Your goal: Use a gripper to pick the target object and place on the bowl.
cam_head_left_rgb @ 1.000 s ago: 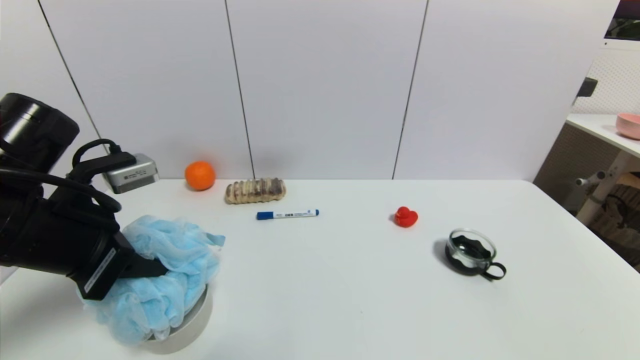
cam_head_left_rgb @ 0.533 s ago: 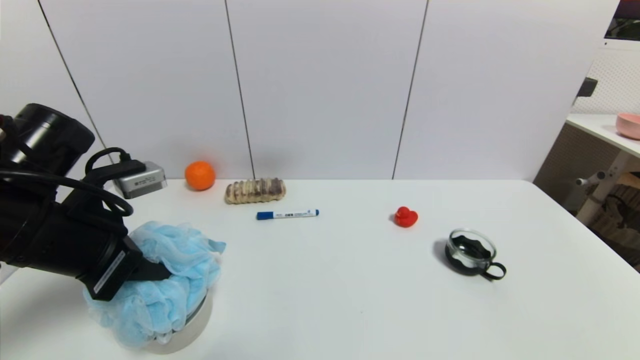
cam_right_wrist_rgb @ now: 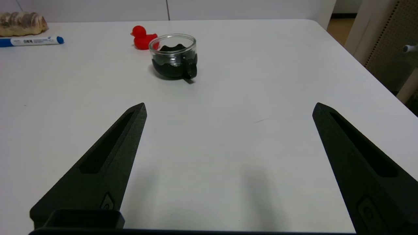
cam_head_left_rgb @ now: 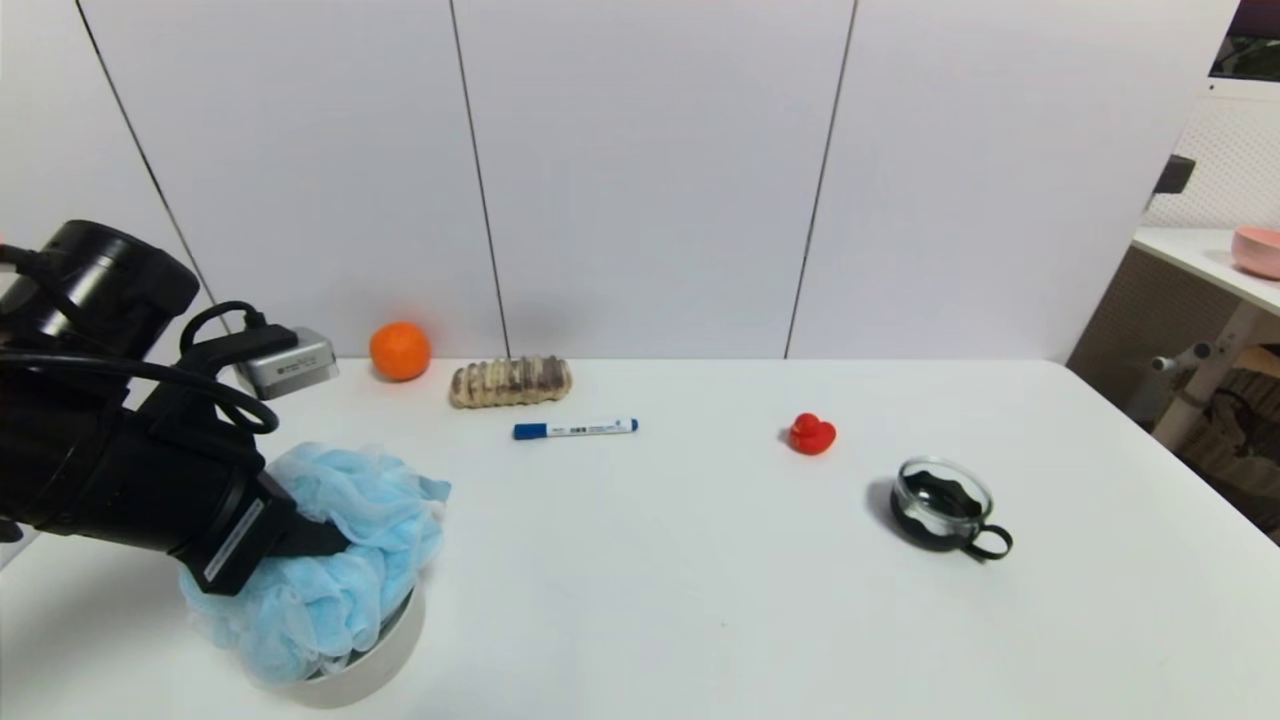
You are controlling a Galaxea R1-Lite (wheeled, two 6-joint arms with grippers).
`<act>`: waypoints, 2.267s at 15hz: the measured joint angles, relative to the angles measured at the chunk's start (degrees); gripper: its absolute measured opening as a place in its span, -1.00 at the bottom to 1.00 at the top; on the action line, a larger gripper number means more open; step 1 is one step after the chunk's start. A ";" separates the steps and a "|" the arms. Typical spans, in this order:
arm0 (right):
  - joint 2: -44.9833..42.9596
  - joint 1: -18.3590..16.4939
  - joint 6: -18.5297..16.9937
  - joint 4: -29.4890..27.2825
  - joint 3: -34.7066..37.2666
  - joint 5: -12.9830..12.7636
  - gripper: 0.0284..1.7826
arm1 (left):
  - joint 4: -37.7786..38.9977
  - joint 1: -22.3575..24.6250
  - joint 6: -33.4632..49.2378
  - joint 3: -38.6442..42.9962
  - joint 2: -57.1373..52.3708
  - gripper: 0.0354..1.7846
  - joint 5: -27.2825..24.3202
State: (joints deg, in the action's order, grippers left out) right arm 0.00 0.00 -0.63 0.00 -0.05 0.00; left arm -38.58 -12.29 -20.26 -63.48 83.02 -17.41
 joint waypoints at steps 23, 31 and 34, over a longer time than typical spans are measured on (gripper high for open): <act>0.00 0.00 0.01 -0.02 0.02 0.00 0.97 | 0.83 3.83 2.11 -1.79 -20.04 0.84 1.07; 0.00 0.00 0.04 0.00 0.00 0.00 0.97 | 17.64 5.49 12.80 18.75 -42.59 0.89 3.22; 0.00 0.00 0.04 0.00 -0.02 0.00 0.97 | 23.10 5.60 16.96 28.37 -52.07 0.89 3.63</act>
State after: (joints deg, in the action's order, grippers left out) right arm 0.00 0.00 -0.60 0.00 -0.07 0.00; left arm -15.48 -6.69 -3.30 -35.11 30.95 -13.78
